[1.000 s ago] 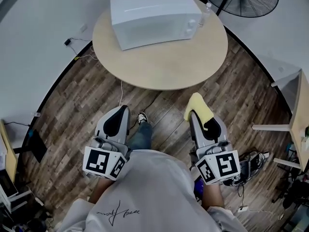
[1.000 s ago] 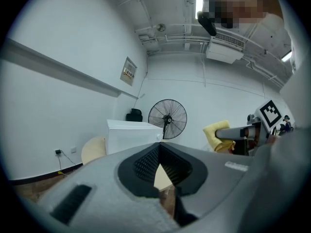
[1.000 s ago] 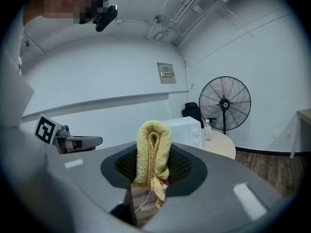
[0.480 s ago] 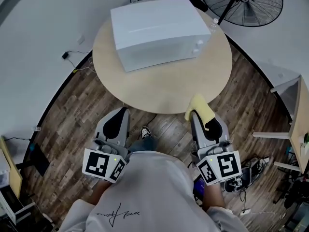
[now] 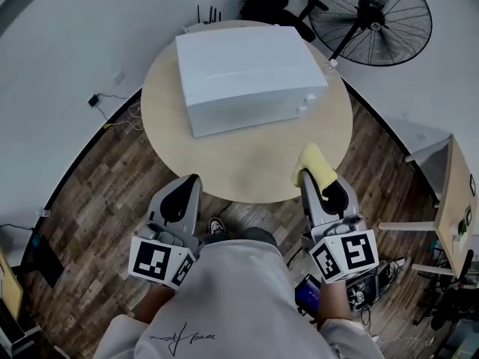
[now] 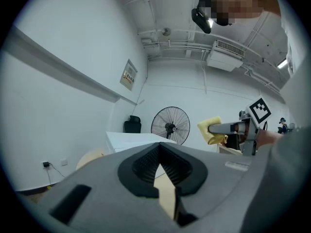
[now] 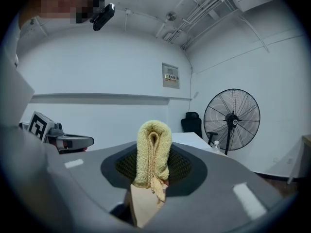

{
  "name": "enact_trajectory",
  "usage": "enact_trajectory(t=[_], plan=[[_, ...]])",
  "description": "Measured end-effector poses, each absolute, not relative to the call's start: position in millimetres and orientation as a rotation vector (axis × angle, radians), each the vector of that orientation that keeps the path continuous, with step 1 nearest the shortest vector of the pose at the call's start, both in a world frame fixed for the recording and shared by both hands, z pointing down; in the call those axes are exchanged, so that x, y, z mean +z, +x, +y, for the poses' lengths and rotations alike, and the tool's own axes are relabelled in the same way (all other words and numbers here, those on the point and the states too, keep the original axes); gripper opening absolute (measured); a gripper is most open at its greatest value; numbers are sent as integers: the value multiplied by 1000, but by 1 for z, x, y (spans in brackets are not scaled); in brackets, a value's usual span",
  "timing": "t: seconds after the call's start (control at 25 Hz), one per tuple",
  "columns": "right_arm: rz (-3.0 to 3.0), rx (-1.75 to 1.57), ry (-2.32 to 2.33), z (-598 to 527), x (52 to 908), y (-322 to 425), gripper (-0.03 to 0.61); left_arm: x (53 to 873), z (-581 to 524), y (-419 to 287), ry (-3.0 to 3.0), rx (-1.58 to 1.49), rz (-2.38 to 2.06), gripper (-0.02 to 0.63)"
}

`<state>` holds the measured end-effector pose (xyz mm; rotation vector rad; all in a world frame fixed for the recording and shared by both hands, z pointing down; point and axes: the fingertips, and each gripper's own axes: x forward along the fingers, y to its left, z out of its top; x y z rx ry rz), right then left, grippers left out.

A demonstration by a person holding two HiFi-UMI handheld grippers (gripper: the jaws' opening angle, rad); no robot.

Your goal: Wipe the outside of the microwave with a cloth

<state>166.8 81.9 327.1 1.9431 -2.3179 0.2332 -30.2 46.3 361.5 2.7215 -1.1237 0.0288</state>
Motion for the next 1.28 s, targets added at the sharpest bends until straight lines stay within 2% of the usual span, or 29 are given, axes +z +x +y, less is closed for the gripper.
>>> enact_trajectory(t=[0.68, 1.28], plan=[[-2276, 128, 1891, -14, 318, 189, 138, 362, -6, -43, 2709, 45, -1178, -5], [-2195, 123, 1835, -129, 320, 244, 138, 361, -81, -16, 2688, 51, -1177, -5]])
